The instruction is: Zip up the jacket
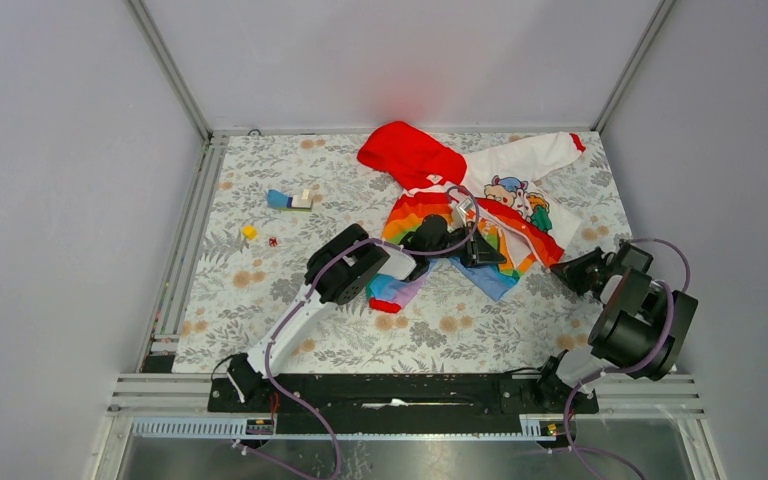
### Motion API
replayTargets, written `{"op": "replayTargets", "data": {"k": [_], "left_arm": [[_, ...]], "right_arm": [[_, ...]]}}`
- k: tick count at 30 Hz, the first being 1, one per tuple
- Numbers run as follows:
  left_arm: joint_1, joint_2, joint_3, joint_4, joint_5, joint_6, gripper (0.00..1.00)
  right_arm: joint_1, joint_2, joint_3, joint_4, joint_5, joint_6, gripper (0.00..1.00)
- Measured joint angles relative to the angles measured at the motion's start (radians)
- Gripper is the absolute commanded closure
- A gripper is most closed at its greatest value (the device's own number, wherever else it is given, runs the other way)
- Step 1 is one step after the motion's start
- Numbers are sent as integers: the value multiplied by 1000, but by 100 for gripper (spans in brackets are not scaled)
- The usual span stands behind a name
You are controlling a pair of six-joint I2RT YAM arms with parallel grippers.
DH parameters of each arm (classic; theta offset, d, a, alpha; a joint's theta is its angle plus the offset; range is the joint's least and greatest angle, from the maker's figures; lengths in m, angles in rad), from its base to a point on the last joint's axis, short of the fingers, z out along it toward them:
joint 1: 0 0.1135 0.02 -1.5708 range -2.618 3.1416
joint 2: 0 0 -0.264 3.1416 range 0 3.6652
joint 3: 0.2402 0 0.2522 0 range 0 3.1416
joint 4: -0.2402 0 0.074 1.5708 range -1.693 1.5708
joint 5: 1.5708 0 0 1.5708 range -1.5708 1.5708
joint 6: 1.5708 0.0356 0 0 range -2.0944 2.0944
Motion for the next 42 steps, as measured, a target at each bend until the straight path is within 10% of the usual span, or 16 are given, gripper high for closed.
{"op": "replayTargets", "data": {"k": [42], "left_arm": [[-38, -95, -191, 76, -283, 23, 100]], "right_arm": [[60, 397, -365, 1242, -338, 747, 100]]}}
